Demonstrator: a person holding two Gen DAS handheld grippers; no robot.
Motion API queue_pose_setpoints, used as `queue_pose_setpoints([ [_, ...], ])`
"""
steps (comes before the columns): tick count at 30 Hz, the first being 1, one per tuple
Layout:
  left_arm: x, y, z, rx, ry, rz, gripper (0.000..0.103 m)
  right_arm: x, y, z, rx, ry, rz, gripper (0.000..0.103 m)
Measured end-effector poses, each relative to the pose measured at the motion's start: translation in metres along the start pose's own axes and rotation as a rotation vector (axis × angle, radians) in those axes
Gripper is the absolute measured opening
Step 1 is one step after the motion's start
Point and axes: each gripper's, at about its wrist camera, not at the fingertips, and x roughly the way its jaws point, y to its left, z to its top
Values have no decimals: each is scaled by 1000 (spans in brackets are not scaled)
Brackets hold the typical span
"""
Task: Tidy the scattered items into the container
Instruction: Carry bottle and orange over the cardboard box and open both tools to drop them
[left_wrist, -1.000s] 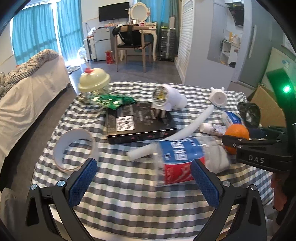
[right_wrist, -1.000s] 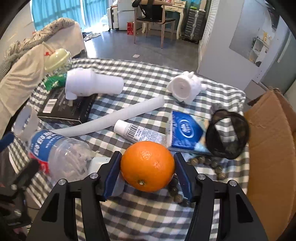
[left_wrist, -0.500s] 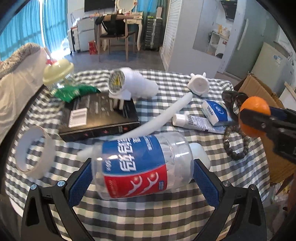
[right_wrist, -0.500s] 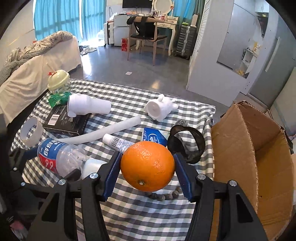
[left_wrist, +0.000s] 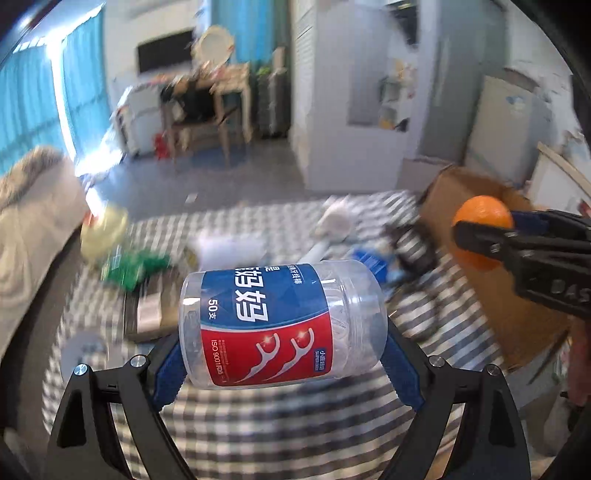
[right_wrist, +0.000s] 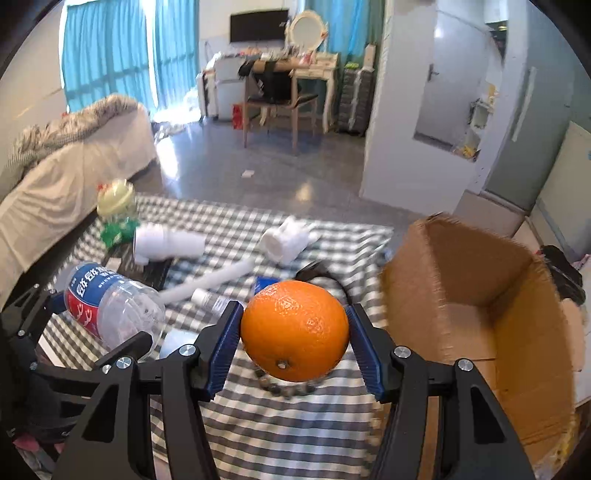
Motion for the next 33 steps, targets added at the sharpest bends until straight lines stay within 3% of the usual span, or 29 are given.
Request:
queue_pose_setpoints([
  [4,-27,-45,41,74,-119,-147,92,-39,-44,6,66,-79,-77,57],
  [8,-34,-101,69,150,-178,-311,92,-67,-99,-2,152,-108,-213,58],
  [12,-17,-154,81,195,-155,-409,92,-68,-159,-26,231,-37,-342,58],
  [15,11,-189,83,221,-91,-449,92,-52,-192,-46,273,43,-383,58],
  [20,55,-229,84,276,-13,-420,92,-19,-235,-79,344,156,-361,58],
  [25,77,-241,85,264,42,-393,92,4,-240,-89,329,201,-344,58],
  [27,78,-239,83,260,58,-379,92,2,-241,-86,323,179,-351,62],
  [29,79,-234,81,238,74,-368,92,-3,-242,-82,317,146,-358,78],
  [33,69,-207,82,181,69,-338,93,-12,-241,-79,334,109,-339,80],
])
